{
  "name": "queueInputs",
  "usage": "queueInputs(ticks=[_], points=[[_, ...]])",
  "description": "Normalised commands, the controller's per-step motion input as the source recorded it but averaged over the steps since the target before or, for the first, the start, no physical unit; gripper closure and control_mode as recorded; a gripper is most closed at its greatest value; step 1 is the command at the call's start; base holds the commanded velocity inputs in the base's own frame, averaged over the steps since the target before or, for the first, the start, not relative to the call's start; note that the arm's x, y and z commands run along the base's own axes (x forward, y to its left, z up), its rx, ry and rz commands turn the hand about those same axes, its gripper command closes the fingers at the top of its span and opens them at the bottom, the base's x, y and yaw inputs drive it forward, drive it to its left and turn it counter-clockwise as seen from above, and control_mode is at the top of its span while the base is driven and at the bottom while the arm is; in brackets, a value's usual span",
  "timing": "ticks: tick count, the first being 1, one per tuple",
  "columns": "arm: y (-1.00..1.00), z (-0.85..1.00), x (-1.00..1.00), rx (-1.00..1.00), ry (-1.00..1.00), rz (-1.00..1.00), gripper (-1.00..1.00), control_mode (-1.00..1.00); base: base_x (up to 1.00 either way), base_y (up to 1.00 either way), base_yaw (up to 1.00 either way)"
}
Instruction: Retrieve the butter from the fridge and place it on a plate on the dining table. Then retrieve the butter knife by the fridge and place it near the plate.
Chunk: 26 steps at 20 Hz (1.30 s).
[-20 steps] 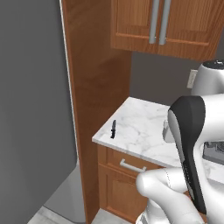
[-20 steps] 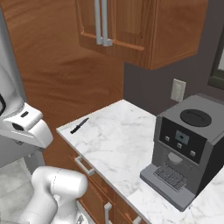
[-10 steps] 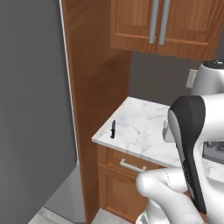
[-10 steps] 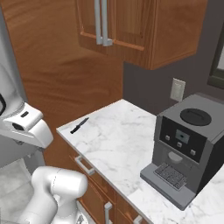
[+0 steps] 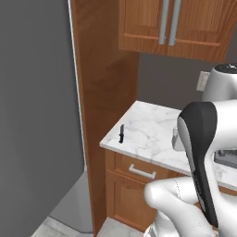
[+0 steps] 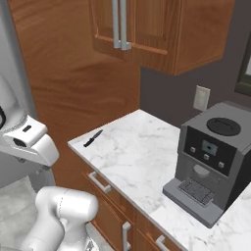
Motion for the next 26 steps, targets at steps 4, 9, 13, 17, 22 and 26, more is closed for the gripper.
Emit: queueInputs(ticks=[4, 9, 13, 17, 22, 26], points=[[0.0, 0.0, 0.0, 0.0, 0.0, 0.0, -1.0, 1.0, 0.36, 0.0, -0.01], [0.0, 0.0, 0.0, 0.0, 0.0, 0.0, -1.0, 1.0, 0.53, 0.24, -0.05], [0.0, 0.0, 0.0, 0.0, 0.0, 0.0, -1.0, 1.0, 0.52, 0.32, -0.06], [0.0, 0.0, 0.0, 0.0, 0.0, 0.0, -1.0, 1.0, 0.56, 0.07, -0.01], [0.0, 0.0, 0.0, 0.0, 0.0, 0.0, -1.0, 1.0, 0.63, -0.13, 0.0], [0.0, 0.0, 0.0, 0.0, 0.0, 0.0, -1.0, 1.0, 0.48, -0.01, 0.0]])
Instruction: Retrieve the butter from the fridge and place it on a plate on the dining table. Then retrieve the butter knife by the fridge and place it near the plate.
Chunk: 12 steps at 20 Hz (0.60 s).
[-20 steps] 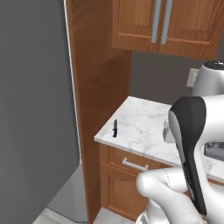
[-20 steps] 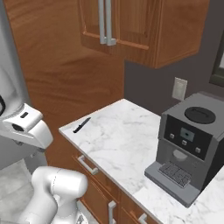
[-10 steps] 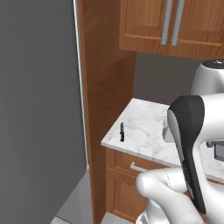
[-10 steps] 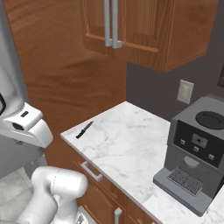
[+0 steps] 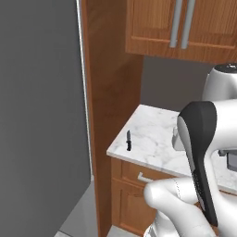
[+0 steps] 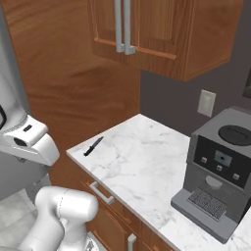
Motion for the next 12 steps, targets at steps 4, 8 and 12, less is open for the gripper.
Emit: queueInputs(ticks=[4, 8, 12], points=[[0.0, 0.0, 0.0, 0.0, 0.0, 0.0, -1.0, 1.0, 0.01, 0.0, 0.0], [0.0, 0.0, 0.0, 0.0, 0.0, 0.0, -1.0, 1.0, 0.0, 0.0, 0.0], [0.0, -0.03, 0.03, 0.0, -0.05, 0.0, -1.0, -1.0, 0.01, 0.0, 0.0]])
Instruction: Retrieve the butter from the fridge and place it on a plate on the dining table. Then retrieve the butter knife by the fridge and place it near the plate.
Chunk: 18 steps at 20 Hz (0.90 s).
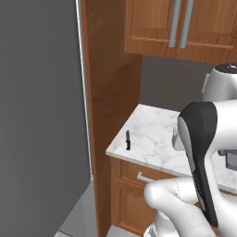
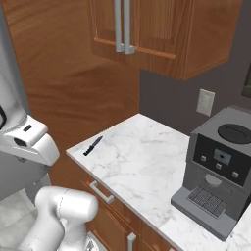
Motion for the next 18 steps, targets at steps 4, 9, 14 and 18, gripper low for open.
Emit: queueInputs(ticks=[4, 9, 14, 18], points=[[0.0, -0.01, 0.31, 0.0, -0.31, 0.03, -1.0, -1.0, 0.0, 0.0, 0.0], [0.13, -0.07, 0.79, 0.03, -0.1, 0.08, -1.0, -1.0, 0.0, 0.0, 0.0], [0.02, -0.13, 0.79, 0.32, 0.04, 0.0, -1.0, -1.0, 0.0, 0.0, 0.0], [0.0, -0.11, 0.64, 0.15, 0.11, 0.01, -1.0, -1.0, 0.0, 0.0, 0.0]])
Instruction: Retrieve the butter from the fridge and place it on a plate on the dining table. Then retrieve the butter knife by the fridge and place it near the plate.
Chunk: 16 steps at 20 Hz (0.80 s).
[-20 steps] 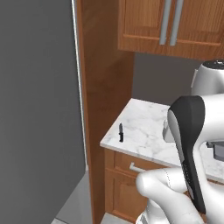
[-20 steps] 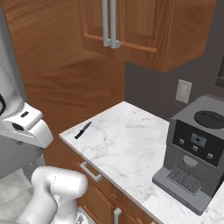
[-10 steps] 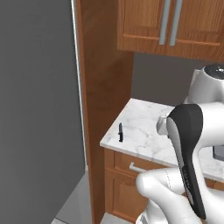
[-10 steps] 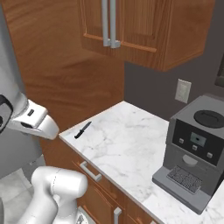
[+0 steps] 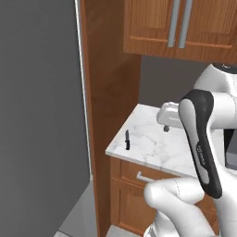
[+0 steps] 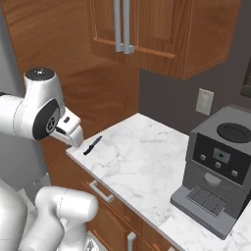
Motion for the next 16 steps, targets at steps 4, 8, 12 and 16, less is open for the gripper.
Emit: queueInputs(ticks=[4, 8, 12, 16], points=[[0.16, -0.23, 0.18, 0.0, 0.01, 0.0, -1.0, -1.0, 0.0, 0.0, 0.0], [0.15, -0.31, 0.21, 0.0, 0.0, 0.0, -1.0, -1.0, 0.0, 0.0, 0.0], [0.01, -0.46, 0.24, 0.0, -0.07, 0.0, -1.0, -1.0, 0.0, 0.0, 0.0], [0.0, -0.43, 0.23, -0.01, -0.08, 0.0, -1.0, -1.0, 0.0, 0.0, 0.0]])
